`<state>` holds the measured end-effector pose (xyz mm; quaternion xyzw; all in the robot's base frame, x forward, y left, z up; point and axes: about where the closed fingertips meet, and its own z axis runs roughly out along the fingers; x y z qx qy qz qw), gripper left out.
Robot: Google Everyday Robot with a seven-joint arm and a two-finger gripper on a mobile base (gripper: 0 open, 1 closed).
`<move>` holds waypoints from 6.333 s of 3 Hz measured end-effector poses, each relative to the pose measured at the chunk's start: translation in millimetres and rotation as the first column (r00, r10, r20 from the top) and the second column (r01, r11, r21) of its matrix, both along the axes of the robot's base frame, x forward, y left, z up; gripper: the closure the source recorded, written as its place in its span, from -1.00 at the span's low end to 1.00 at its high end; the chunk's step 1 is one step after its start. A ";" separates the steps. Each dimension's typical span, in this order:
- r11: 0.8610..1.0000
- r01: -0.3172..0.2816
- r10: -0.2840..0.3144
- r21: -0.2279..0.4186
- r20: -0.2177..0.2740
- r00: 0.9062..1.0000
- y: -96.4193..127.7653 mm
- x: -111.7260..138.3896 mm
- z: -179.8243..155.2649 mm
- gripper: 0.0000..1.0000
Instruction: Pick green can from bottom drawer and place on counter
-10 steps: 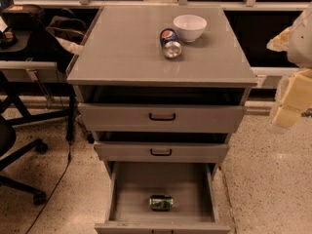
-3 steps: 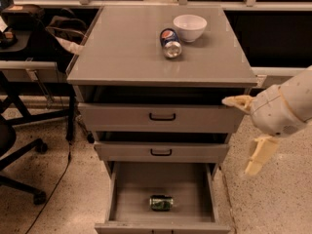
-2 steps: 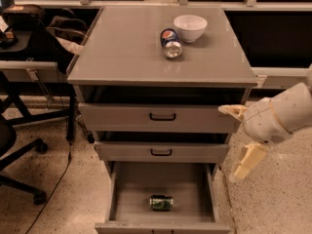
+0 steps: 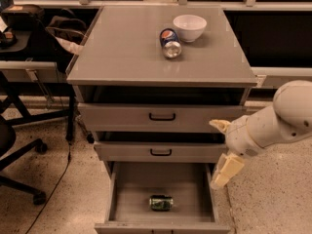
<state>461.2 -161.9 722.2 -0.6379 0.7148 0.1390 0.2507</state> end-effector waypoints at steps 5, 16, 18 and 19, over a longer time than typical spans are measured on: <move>0.999 -0.035 0.036 0.014 -0.057 0.998 41.3 21.7 -142.6 -1.00; 0.996 -0.025 0.025 0.085 0.000 1.000 105.4 58.6 -348.5 -1.00; 0.994 0.033 -0.035 0.103 0.012 0.999 128.8 85.3 -389.8 -1.00; 0.994 0.035 -0.039 0.108 0.029 0.999 132.1 84.7 -393.9 -1.00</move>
Offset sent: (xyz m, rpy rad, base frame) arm -0.0018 0.0055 -0.0259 -0.0166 0.0495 -0.0075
